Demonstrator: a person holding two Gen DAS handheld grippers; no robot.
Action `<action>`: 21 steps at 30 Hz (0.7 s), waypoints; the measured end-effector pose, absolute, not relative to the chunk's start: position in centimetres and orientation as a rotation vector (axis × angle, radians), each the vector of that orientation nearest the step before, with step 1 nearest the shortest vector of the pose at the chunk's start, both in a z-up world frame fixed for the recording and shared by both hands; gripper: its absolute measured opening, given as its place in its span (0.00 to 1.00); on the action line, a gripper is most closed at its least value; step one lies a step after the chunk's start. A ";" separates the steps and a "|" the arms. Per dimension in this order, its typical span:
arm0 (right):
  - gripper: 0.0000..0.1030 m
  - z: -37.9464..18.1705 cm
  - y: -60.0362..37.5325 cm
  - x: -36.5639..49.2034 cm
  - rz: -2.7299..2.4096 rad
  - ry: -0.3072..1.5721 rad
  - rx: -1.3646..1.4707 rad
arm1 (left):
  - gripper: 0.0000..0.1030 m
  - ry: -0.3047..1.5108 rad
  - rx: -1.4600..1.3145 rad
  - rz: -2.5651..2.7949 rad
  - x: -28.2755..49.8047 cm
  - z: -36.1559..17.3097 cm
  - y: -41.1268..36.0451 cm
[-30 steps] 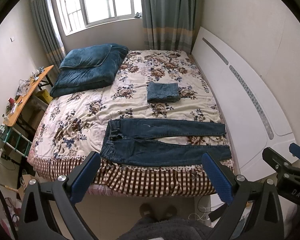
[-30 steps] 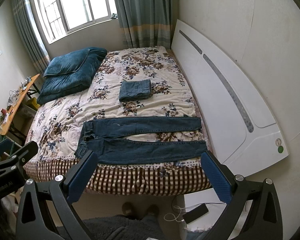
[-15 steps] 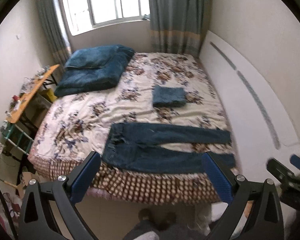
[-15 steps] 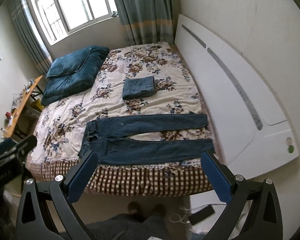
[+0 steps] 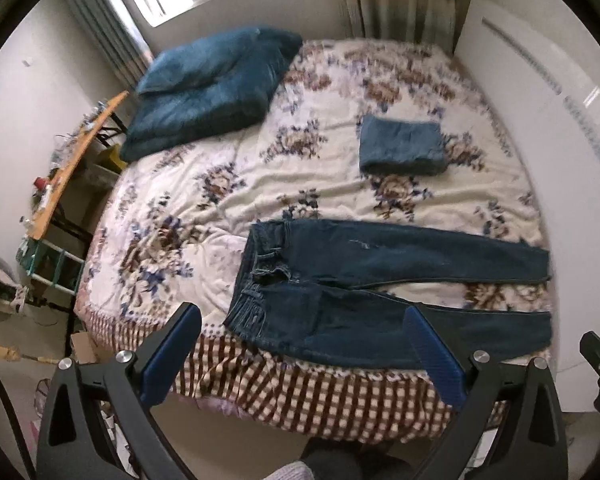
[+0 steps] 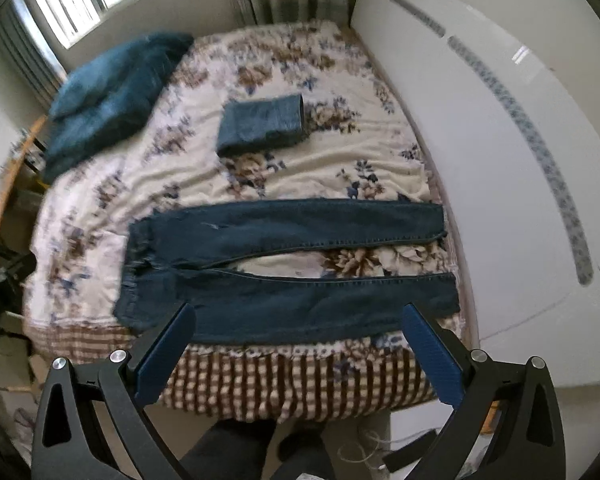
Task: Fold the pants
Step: 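Lower both tools to the jeans and grasp the leg hems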
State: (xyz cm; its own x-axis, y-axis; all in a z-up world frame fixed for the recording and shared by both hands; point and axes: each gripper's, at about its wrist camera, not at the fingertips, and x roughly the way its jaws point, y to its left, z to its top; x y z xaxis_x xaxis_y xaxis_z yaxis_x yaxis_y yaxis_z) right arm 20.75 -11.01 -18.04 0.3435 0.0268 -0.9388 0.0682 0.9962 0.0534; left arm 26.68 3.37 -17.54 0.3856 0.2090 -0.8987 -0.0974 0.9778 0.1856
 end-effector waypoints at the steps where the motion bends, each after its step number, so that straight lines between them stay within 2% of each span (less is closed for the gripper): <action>1: 1.00 -20.1 -10.1 22.8 -0.037 1.237 0.067 | 1.00 1.181 0.108 0.189 28.4 -19.1 3.8; 10: 1.00 -35.7 -6.6 38.6 -0.005 1.428 -0.020 | 1.00 1.339 0.207 0.097 42.7 -32.9 5.8; 15: 1.00 -47.0 -4.3 47.5 0.141 1.508 -0.112 | 1.00 1.399 0.461 -0.023 48.4 -43.7 3.7; 17: 1.00 -51.2 -3.4 50.1 0.203 1.558 -0.160 | 0.95 1.466 0.520 -0.107 50.0 -48.6 2.7; 18: 1.00 -53.8 -2.7 51.7 0.256 1.587 -0.199 | 0.90 1.511 0.553 -0.156 50.9 -51.2 2.3; 19: 1.00 -55.2 -2.0 52.4 0.286 1.598 -0.223 | 0.80 1.551 0.583 -0.202 51.6 -53.7 1.8; 21: 1.00 -59.0 -0.9 54.3 0.361 1.647 -0.302 | 0.76 1.604 0.632 -0.296 52.7 -57.4 1.1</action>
State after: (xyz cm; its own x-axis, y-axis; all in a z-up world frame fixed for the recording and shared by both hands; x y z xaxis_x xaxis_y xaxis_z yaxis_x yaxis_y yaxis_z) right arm 54.30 -0.86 -59.03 -0.1061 0.0154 -0.9942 -0.4020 0.9139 0.0571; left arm 52.74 1.05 -57.43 -0.0242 0.2237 -0.9744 0.5565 0.8127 0.1727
